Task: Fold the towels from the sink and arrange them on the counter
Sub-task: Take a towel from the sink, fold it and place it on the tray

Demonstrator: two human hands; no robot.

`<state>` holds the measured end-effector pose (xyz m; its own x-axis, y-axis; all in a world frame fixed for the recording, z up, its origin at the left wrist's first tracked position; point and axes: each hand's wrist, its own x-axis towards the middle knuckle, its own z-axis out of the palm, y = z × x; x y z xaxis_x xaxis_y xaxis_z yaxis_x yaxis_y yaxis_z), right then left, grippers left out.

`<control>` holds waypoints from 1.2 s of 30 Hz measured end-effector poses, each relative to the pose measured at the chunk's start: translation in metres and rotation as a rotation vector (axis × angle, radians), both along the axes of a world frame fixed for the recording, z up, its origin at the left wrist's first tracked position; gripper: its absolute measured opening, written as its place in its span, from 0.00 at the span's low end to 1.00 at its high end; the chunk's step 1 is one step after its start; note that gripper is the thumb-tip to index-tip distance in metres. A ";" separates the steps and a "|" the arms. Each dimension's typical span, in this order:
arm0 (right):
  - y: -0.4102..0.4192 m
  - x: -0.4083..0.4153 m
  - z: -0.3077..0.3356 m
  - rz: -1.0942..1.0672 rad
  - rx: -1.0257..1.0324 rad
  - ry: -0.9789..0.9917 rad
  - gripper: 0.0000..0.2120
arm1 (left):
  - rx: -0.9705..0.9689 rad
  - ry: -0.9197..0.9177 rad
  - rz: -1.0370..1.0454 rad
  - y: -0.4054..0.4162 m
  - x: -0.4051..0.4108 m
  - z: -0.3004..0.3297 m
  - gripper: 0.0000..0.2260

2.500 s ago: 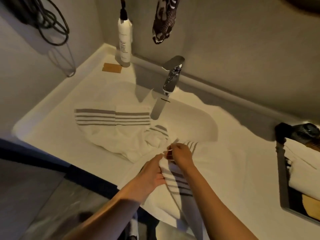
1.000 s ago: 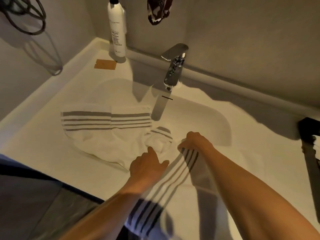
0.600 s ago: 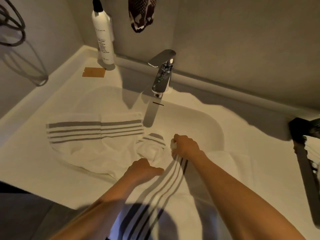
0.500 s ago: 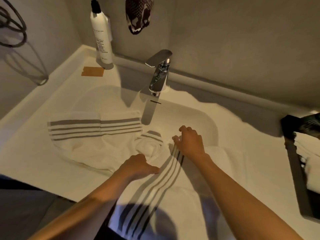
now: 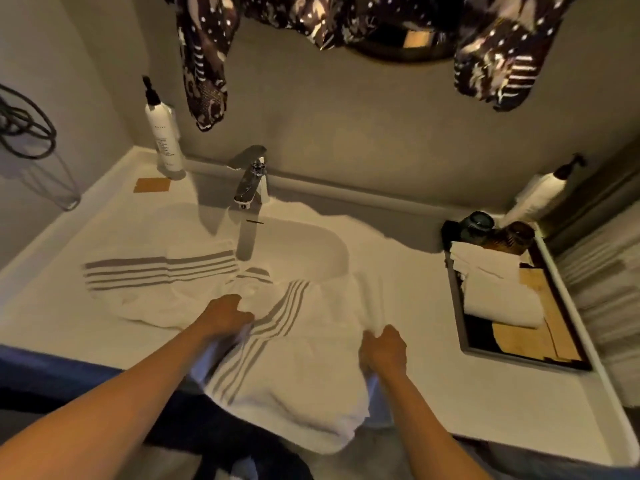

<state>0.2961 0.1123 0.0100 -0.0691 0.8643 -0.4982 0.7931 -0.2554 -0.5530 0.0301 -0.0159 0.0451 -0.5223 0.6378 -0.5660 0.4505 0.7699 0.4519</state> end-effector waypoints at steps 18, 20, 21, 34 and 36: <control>-0.031 0.173 -0.027 -0.198 0.254 -0.211 0.24 | 0.202 0.053 0.322 -0.048 0.162 -0.052 0.24; -0.031 0.169 -0.031 -0.172 0.214 -0.218 0.24 | 0.220 0.004 0.382 -0.047 0.164 -0.049 0.25; -0.028 0.166 -0.030 -0.162 0.208 -0.200 0.23 | 0.232 -0.009 0.397 -0.045 0.165 -0.046 0.27; -0.084 0.199 -0.066 -0.584 0.075 0.395 0.19 | 0.449 -0.013 0.676 -0.069 0.184 -0.062 0.23; -0.085 0.194 -0.073 -0.491 -0.041 0.466 0.29 | 0.402 -0.029 0.631 -0.072 0.186 -0.064 0.24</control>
